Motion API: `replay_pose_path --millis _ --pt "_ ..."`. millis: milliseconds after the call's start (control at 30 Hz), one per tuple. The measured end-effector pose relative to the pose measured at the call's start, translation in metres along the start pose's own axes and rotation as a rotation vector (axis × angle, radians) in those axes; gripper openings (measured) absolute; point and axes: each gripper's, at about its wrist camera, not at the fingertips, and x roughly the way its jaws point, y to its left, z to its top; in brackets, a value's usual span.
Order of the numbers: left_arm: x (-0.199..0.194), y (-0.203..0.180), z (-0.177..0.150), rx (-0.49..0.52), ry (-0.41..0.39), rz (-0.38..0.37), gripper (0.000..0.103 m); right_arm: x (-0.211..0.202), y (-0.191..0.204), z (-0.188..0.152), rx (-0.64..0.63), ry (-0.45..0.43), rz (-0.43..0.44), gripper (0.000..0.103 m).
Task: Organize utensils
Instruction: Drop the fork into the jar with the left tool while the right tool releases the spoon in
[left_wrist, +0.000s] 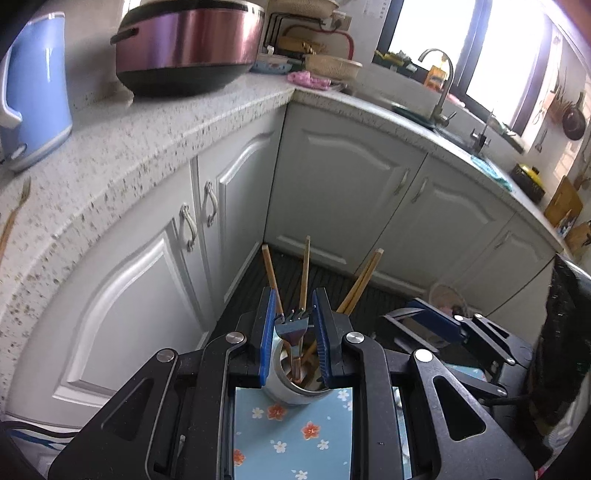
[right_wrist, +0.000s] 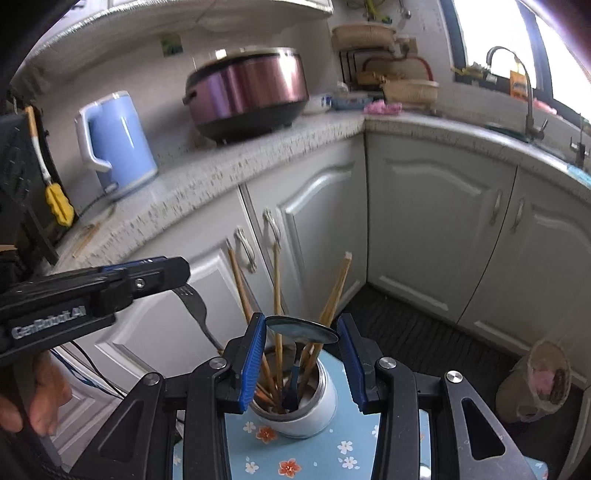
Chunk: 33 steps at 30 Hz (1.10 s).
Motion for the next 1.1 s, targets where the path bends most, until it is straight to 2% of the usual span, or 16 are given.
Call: replay_pose_path --millis 367,467,767,833,900,1033,1100 --pt "0.038 0.007 -0.025 -0.035 0.061 0.004 0.019 0.055 -0.018 -0.03 0.074 0.116 0.006 0.038" --pt "0.041 0.007 -0.026 -0.039 0.048 0.011 0.019 0.062 -0.02 -0.035 0.089 0.132 0.018 0.038" --pt "0.04 0.008 -0.027 -0.049 0.051 0.001 0.019 0.053 -0.023 -0.039 0.117 0.107 0.034 0.039" --pt "0.04 0.008 -0.027 -0.055 0.051 0.002 0.019 0.048 -0.024 -0.038 0.118 0.097 0.036 0.043" --pt "0.038 0.009 -0.027 -0.055 0.048 -0.001 0.022 0.043 -0.023 -0.039 0.113 0.089 0.032 0.046" --pt "0.032 0.009 -0.029 -0.057 0.044 -0.009 0.039 0.035 -0.024 -0.042 0.124 0.088 0.035 0.047" --pt "0.028 0.009 -0.029 -0.06 0.039 -0.008 0.04 0.031 -0.025 -0.044 0.128 0.085 0.038 0.047"
